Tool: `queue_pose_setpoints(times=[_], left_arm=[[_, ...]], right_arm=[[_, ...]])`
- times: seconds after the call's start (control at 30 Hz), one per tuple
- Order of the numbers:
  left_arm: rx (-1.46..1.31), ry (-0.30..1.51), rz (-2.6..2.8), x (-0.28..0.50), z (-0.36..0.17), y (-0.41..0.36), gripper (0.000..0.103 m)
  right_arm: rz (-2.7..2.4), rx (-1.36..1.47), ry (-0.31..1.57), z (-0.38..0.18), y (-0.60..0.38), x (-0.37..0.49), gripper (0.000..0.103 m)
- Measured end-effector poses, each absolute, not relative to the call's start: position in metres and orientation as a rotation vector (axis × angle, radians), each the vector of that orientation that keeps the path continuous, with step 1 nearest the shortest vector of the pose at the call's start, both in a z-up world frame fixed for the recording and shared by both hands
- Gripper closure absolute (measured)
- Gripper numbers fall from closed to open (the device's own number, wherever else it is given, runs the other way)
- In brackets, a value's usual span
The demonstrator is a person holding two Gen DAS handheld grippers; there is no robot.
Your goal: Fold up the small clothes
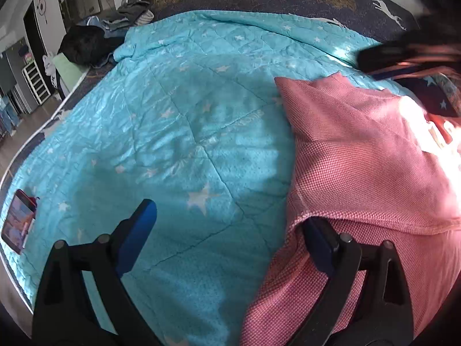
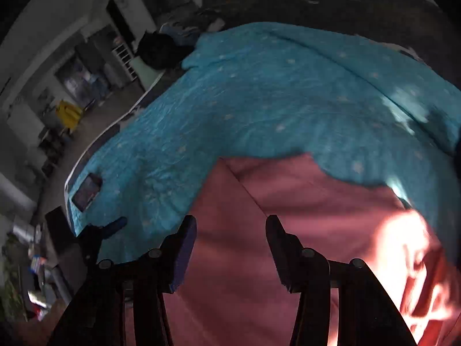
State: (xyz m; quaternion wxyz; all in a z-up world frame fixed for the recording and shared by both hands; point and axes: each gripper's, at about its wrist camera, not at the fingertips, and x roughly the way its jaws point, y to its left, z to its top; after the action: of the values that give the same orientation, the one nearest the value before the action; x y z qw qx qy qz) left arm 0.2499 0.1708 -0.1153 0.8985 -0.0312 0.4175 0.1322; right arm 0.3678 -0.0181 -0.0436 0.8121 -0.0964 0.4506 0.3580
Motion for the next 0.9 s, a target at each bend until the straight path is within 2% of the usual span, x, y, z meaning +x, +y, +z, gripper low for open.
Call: queue_pose_setpoints(times=[0.07,0.3,0.47,0.5,0.53,0.57,0.73,0.9], left_arm=[[-0.089,0.869,0.264,0.250,-0.117,0.174,0.005],[-0.227,0.902,0.192,0.252,-0.126,0.192,0.003],[-0.223,0.898,0.193,0.251,-0.127,0.188,0.003],[-0.226,0.899,0.191,0.252,-0.128,0.188,0.003],[-0.232,0.901,0.187,0.252,-0.128,0.188,0.003],[-0.238,0.903,0.183,0.252,-0.128,0.190,0.003],[-0.275,0.860,0.183,0.247,-0.123,0.195,0.010],[-0.353,0.839,0.167,0.246,-0.123,0.206,0.010]], right_arm=[[0.770,-0.246,1.005,-0.057,0.007,0.386,0.040],[0.813,-0.216,1.088,-0.087,0.013,0.412,0.040],[0.879,-0.161,1.133,-0.098,0.011,0.416,0.041],[0.888,-0.189,1.139,-0.099,0.014,0.415,0.054],[0.889,-0.221,1.146,-0.101,0.019,0.413,0.083],[0.891,-0.228,1.159,-0.102,0.022,0.412,0.094],[0.854,-0.148,1.110,-0.089,0.035,0.428,0.099],[0.834,-0.124,1.080,-0.088,0.069,0.447,0.100]])
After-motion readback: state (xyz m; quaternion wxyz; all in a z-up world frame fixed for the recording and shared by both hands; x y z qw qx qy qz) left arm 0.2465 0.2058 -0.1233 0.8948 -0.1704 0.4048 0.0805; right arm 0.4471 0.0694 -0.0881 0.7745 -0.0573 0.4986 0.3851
